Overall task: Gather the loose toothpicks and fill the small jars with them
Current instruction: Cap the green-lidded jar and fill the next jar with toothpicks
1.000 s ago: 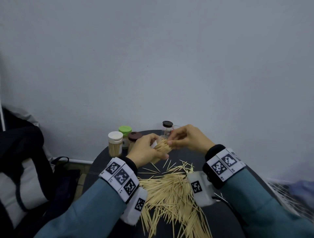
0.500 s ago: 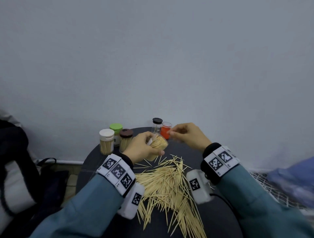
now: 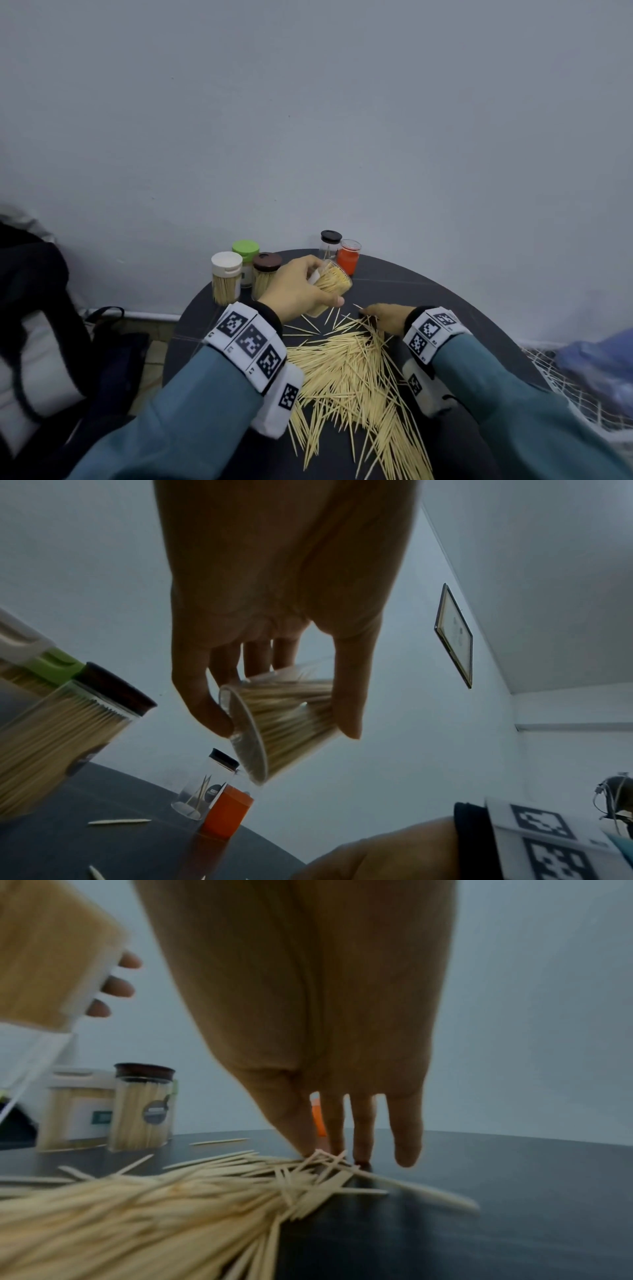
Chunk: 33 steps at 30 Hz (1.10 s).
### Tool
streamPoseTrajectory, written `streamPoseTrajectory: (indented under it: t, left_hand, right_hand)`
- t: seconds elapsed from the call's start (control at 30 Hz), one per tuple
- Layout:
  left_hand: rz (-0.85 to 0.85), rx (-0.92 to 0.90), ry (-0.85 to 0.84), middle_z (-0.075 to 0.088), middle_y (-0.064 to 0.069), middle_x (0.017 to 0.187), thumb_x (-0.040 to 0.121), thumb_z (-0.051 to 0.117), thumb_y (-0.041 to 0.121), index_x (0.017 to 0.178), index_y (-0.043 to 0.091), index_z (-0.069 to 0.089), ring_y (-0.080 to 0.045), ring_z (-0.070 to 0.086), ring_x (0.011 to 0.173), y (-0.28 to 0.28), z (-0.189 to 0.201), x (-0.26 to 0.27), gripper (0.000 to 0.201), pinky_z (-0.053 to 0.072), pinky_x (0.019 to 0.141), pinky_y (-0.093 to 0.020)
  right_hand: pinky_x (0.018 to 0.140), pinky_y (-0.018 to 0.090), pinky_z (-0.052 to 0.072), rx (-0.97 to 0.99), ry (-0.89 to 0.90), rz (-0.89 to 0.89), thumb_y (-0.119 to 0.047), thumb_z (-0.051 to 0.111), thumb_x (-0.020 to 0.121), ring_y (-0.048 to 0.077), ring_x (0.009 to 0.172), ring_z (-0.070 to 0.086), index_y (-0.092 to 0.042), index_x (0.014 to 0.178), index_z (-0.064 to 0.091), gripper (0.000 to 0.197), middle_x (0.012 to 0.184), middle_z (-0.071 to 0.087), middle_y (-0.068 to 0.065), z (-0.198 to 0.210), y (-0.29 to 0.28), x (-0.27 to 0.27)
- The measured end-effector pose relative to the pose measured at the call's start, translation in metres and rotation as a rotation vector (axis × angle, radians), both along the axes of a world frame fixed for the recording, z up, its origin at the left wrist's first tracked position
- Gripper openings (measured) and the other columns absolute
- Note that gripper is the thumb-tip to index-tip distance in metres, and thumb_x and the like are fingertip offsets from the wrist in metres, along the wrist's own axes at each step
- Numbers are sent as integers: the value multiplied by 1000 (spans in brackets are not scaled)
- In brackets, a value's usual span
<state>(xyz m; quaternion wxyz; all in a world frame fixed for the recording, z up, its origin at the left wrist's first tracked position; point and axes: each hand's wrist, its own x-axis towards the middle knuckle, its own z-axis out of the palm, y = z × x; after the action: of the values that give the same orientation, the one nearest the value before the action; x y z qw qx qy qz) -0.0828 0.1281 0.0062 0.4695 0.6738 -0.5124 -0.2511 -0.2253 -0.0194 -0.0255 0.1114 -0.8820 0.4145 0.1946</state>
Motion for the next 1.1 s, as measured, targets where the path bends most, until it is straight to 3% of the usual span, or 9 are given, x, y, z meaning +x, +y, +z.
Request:
streamPoseTrajectory:
  t: [0.2, 0.4, 0.47, 0.57, 0.67, 0.77, 0.83, 0.97, 1.1]
  left_hand:
    - [-10, 16, -18, 62, 2, 102, 68, 83, 18, 103, 21, 55, -14, 58, 96, -4, 0, -3, 45, 48, 85, -29]
    - [4, 53, -19, 61, -3, 113, 66, 85, 21, 116, 16, 57, -17, 58, 102, -9, 0, -8, 57, 49, 86, -30]
    - [6, 60, -20, 61, -2, 113, 67, 84, 20, 116, 16, 56, -17, 57, 101, -9, -2, -8, 56, 48, 83, -28]
    - [-2, 72, -25, 62, -1, 110, 68, 84, 19, 111, 19, 56, -15, 58, 98, -9, -3, -9, 52, 46, 80, -26]
    - [-4, 71, -34, 61, 2, 104, 68, 83, 19, 109, 20, 54, -12, 57, 92, -8, -2, -8, 50, 45, 76, -23]
    - [-12, 63, -39, 59, 4, 100, 69, 83, 19, 106, 21, 53, -10, 56, 89, -8, -1, -8, 48, 44, 70, -20]
    - [-18, 67, -43, 59, 4, 101, 69, 83, 20, 106, 21, 53, -12, 56, 91, -7, -1, -7, 48, 44, 75, -23]
    - [-13, 63, -22, 63, -2, 107, 68, 83, 19, 105, 18, 56, -18, 59, 100, -6, 1, -3, 46, 50, 88, -33]
    - [0, 62, -15, 63, -4, 111, 67, 84, 20, 105, 17, 56, -20, 59, 103, -7, 1, 2, 48, 50, 91, -37]
  right_hand:
    - [100, 34, 38, -135, 46, 122, -6, 38, 95, 29, 120, 49, -3, 128, 54, 37, 131, 52, 16, 3, 13, -11]
    - [93, 22, 37, -110, -40, 244, -11, 55, 91, 19, 117, 50, -17, 126, 56, 36, 129, 53, 4, 11, 24, -30]
    - [100, 27, 38, -150, -106, 253, -17, 62, 87, 20, 122, 45, -17, 128, 52, 42, 132, 48, 5, 10, 25, -34]
    - [106, 29, 35, -28, -208, 256, -5, 68, 79, 17, 130, 39, -17, 137, 36, 67, 141, 41, 1, 9, 32, -36]
    - [108, 25, 31, 24, -132, 339, 4, 68, 76, 16, 133, 36, -16, 141, 31, 78, 144, 38, 1, 7, 44, -31]
    - [109, 34, 32, -61, -74, 430, -1, 66, 78, 19, 132, 34, -17, 135, 41, 64, 138, 39, 3, 3, 49, -26]
    - [107, 41, 34, -127, -69, 443, -7, 65, 81, 19, 129, 34, -19, 129, 48, 53, 134, 39, 2, 2, 51, -24]
    - [102, 37, 37, -190, -88, 507, -10, 62, 84, 17, 123, 41, -18, 123, 53, 41, 130, 44, 0, 2, 53, -19]
    - [100, 38, 40, -228, -90, 551, -13, 61, 85, 17, 117, 50, -17, 119, 56, 34, 125, 53, 0, 2, 49, -17]
